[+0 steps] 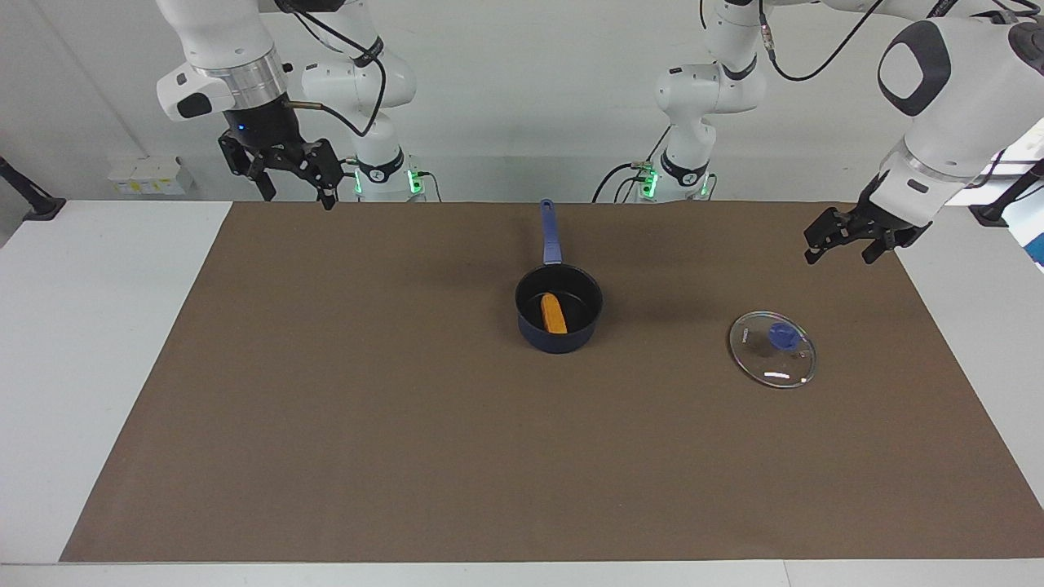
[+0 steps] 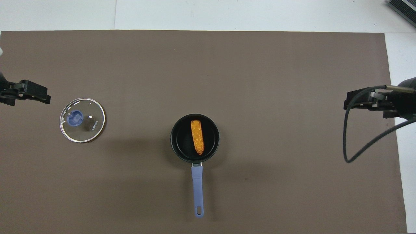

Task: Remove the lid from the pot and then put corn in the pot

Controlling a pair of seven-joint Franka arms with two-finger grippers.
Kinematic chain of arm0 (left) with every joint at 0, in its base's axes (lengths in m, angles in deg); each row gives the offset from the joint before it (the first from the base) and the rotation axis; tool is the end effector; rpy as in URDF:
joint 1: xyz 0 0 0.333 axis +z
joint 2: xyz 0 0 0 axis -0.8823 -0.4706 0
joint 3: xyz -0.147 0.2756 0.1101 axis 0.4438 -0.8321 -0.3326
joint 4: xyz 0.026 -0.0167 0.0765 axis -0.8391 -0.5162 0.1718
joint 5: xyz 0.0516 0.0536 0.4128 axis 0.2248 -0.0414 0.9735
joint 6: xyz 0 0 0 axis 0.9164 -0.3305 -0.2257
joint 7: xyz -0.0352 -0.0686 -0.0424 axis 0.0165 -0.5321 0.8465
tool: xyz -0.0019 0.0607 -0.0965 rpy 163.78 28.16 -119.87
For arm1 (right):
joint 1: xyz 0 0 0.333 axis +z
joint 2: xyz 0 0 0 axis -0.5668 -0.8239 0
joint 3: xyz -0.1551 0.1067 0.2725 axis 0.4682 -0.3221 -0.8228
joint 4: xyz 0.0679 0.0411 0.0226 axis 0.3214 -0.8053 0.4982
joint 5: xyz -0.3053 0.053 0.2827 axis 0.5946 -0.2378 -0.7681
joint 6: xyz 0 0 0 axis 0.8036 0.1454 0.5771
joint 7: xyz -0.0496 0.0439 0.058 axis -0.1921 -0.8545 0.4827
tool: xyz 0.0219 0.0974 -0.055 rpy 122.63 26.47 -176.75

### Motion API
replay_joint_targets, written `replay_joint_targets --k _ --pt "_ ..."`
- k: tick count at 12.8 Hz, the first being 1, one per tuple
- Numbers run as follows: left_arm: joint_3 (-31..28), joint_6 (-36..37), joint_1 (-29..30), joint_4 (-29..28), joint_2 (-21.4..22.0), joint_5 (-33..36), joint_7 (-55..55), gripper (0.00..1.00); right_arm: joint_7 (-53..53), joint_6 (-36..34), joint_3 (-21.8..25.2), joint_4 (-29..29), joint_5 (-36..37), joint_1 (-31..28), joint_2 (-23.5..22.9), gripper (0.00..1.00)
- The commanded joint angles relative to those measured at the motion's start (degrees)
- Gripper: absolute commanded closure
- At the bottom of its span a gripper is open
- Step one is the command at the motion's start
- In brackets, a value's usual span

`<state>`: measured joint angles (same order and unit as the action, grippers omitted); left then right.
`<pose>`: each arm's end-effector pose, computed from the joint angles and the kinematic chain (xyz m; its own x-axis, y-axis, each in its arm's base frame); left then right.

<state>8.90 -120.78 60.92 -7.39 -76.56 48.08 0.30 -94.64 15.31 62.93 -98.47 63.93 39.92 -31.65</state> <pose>0.6119 0.0008 0.5997 0.9979 -0.0283 -0.0590 -0.0260 -0.9989 0.0402 0.5622 0.0371 0.6678 0.9788 -0.2006 0.0421 -0.1997 -0.9795 -0.0254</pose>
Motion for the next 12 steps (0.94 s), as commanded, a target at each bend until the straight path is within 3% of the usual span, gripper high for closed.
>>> replay_joint_targets --k 1,4,12 --pt "-0.1 3.5 0.0 0.9 2.4 -0.3 0.5 0.0 3.7 -2.9 -0.3 3.8 0.6 -0.9 -2.2 0.0" --pt "0.3 3.5 0.1 -1.5 6.0 -0.3 0.1 0.0 3.6 -2.2 -0.3 3.7 0.4 -0.8 -2.2 0.0" --pt "0.3 3.4 -0.2 -2.2 6.5 -0.2 -0.1 0.0 3.1 -2.5 -0.3 2.7 0.5 -0.8 -1.4 0.0"
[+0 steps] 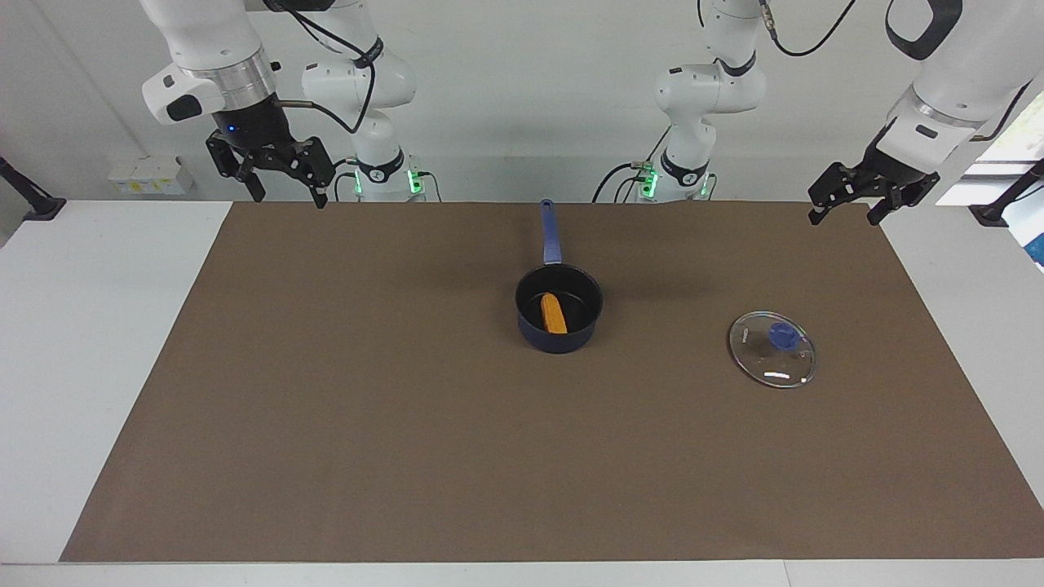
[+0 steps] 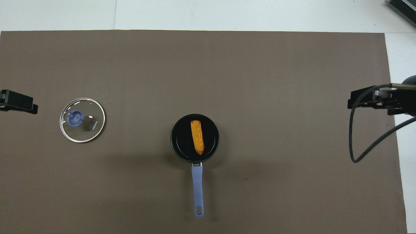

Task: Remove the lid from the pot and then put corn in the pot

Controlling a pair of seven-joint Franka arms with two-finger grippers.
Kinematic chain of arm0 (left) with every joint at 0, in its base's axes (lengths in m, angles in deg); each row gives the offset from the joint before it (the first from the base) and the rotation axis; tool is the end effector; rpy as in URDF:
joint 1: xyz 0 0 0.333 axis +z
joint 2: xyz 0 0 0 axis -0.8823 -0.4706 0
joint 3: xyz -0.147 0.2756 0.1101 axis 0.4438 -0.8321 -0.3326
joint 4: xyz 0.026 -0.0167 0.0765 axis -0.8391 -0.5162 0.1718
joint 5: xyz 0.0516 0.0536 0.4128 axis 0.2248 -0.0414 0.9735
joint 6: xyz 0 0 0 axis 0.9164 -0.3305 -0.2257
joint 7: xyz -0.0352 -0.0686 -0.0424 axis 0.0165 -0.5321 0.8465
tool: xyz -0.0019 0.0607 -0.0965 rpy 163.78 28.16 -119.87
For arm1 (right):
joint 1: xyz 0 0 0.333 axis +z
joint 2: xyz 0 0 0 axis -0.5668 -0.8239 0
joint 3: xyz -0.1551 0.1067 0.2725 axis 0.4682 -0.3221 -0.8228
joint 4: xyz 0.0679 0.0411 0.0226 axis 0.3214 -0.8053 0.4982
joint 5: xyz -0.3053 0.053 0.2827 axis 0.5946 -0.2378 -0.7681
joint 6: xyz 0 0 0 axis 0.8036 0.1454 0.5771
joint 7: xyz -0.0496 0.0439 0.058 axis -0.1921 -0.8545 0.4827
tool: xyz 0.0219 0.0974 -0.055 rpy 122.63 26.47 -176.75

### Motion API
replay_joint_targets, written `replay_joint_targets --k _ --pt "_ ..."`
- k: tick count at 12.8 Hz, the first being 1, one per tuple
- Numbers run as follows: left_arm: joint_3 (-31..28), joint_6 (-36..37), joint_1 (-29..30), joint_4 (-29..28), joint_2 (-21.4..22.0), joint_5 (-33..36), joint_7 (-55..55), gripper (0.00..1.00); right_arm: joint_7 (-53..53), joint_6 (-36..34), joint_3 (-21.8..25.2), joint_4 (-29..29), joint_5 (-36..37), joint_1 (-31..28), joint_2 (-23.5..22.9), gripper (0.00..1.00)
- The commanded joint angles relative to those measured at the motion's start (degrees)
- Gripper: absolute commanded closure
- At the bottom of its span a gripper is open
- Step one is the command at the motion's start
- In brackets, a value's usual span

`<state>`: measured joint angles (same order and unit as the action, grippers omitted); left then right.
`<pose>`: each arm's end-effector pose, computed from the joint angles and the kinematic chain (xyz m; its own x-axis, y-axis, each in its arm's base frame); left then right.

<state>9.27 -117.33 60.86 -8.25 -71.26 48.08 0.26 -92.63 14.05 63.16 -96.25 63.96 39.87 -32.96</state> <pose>0.5775 -0.0033 0.6424 0.9984 -0.0390 -0.0416 -0.0372 -0.9984 0.0422 0.5675 0.0348 0.6721 0.9846 -0.1707 0.0373 -0.1700 -0.9852 -0.0215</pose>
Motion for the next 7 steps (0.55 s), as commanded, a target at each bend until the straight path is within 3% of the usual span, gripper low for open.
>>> replay_joint_targets --k 1,7 --pt "-0.1 -0.2 -0.2 -1.4 1.2 -0.3 -0.1 0.0 1.1 -1.4 -0.5 0.3 0.5 -0.8 0.1 0.0" --pt "-0.1 -0.2 0.0 -1.4 1.2 -0.2 -0.2 0.0 10.3 -1.8 -0.4 -1.3 2.8 -0.9 1.1 0.0"
